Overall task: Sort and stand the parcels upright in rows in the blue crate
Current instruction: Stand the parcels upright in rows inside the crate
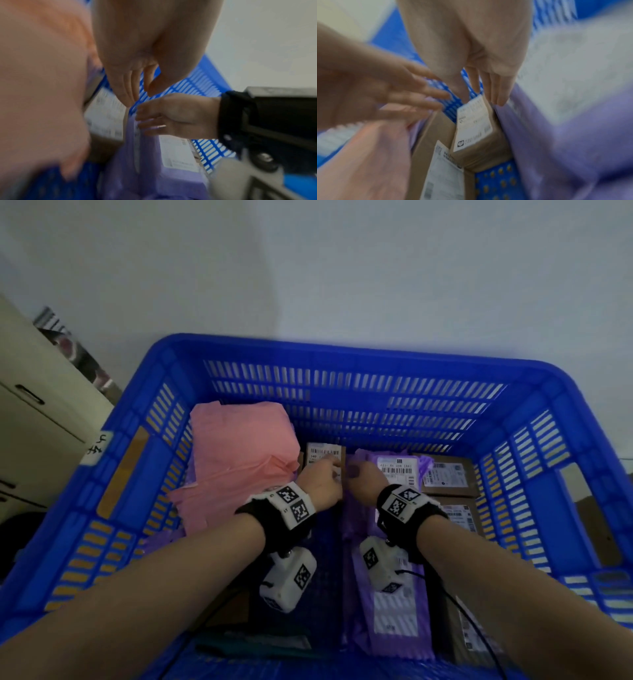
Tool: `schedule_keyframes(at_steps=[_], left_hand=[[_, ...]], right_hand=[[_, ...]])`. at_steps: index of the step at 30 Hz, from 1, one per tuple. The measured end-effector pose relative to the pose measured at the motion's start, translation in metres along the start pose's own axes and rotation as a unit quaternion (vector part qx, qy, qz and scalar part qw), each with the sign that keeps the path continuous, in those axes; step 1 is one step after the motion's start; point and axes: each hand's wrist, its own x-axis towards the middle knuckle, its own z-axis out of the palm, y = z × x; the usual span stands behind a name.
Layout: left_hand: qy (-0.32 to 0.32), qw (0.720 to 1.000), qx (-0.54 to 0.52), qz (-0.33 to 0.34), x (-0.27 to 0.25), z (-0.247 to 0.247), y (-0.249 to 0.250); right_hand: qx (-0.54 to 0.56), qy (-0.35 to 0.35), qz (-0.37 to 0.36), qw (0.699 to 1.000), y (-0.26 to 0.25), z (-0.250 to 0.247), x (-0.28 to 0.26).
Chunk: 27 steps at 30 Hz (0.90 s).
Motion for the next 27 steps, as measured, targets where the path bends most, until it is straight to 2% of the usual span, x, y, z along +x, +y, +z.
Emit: schedule_keyframes(at_steps=[4,8,12,15,19,23,25,27], left_hand=[[0.004,0.978,0.166,0.127,-0.030,-0.036,0.002],[0.001,0.944,0.291,0.153,-0.050,-0.073,-0.013],[-0.012,0.915,0.382,0.132,-0.071,-0.098,-0.034],[-0.062,0.893,0.435,0.091,-0.083,-0.106,-0.051],[-0.137,0.870,0.470,0.055,-0.097,-0.107,-0.061],[-0.156,0.866,0.472,0.049,-0.096,-0.103,-0.071],[-0.160,0.869,0.465,0.046,-0.094,-0.103,-0.077],[-0.157,0.873,0.459,0.048,-0.093,-0.101,-0.081]], right_hand=[[-0.098,0.020,-0.067,0.993,-0.019,-0.010,-0.028],[-0.184,0.020,-0.120,0.975,-0.045,-0.013,-0.055],[-0.236,0.015,-0.203,0.950,-0.067,-0.002,-0.076],[-0.271,-0.019,-0.245,0.931,-0.079,0.015,-0.082],[-0.361,-0.067,-0.323,0.872,-0.080,0.038,-0.081],[-0.488,-0.037,-0.375,0.787,-0.072,0.052,-0.079],[-0.511,-0.025,-0.380,0.770,-0.070,0.055,-0.077],[-0.511,-0.030,-0.384,0.768,-0.067,0.056,-0.077]])
